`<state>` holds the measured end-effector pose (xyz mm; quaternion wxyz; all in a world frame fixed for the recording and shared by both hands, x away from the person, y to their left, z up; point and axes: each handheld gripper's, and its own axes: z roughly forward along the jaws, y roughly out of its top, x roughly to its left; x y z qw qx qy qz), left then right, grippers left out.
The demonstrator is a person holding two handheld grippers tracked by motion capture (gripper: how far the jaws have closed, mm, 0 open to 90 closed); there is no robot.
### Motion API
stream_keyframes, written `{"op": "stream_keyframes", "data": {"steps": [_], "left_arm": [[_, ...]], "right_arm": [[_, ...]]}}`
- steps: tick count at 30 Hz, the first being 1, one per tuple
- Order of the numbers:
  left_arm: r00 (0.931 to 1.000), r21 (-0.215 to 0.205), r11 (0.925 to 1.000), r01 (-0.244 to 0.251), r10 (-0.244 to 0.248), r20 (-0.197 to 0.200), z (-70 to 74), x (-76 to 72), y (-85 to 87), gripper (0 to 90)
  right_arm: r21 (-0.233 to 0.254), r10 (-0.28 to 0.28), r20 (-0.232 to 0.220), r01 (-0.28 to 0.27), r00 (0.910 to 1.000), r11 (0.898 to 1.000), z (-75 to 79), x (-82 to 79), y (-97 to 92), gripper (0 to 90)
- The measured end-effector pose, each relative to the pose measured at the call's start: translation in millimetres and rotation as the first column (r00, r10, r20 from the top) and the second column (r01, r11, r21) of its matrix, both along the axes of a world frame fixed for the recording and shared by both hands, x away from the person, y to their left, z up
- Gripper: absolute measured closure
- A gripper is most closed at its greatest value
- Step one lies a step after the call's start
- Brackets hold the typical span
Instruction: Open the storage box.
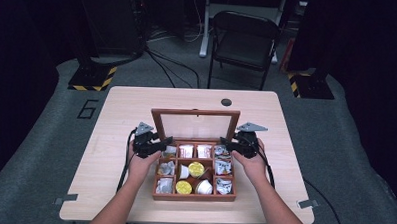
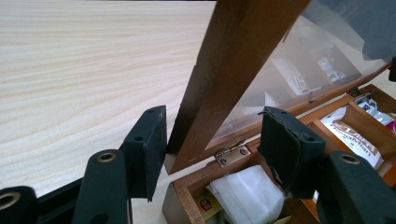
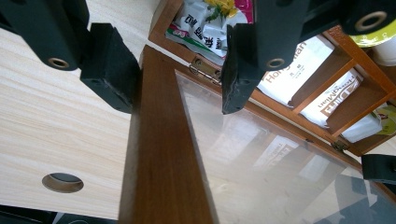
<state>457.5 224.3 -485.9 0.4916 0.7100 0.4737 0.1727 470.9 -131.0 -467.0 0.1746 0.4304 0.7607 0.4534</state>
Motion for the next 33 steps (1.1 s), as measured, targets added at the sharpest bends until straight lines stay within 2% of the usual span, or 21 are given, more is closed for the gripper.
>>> {"op": "stream_keyframes", "data": {"steps": [4, 11, 18, 23, 27, 33], "left_arm": [[1.0, 0.005, 1.0, 0.002, -0.002, -0.002, -0.8, 1.7, -0.5, 41.5], [0.9999, -0.012, 0.9999, 0.005, -0.005, -0.017, -0.9, 4.0, 0.1, 41.4], [0.9998, -0.005, 1.0, -0.009, 0.009, -0.016, -0.1, 4.2, -3.8, 39.9], [0.9994, 0.014, 0.9999, -0.005, 0.005, -0.033, 2.9, 5.7, -5.4, 39.7], [0.9993, 0.023, 0.9996, -0.013, 0.014, -0.034, 3.6, 7.5, -8.1, 39.7], [0.9991, 0.023, 0.9995, -0.022, 0.022, -0.035, 2.8, 10.9, -10.4, 40.0]], "right_arm": [[0.001, -0.005, 0.0, 0.005, 1.0, 1.0, -0.7, 1.2, 0.6, 47.3], [0.0, -0.005, 0.003, 0.005, 1.0, 1.0, -1.0, 3.2, 1.5, 45.4], [0.007, -0.014, 0.005, 0.014, 0.9999, 1.0, -0.2, 3.0, 2.6, 45.2], [0.004, -0.022, 0.009, 0.022, 0.9997, 1.0, 0.4, 2.4, 4.2, 45.4], [-0.014, -0.033, 0.029, 0.033, 0.999, 0.999, 0.2, 2.9, 5.6, 46.7], [-0.017, -0.055, 0.03, 0.055, 0.998, 0.998, -1.1, 4.3, 7.1, 48.9]]}}
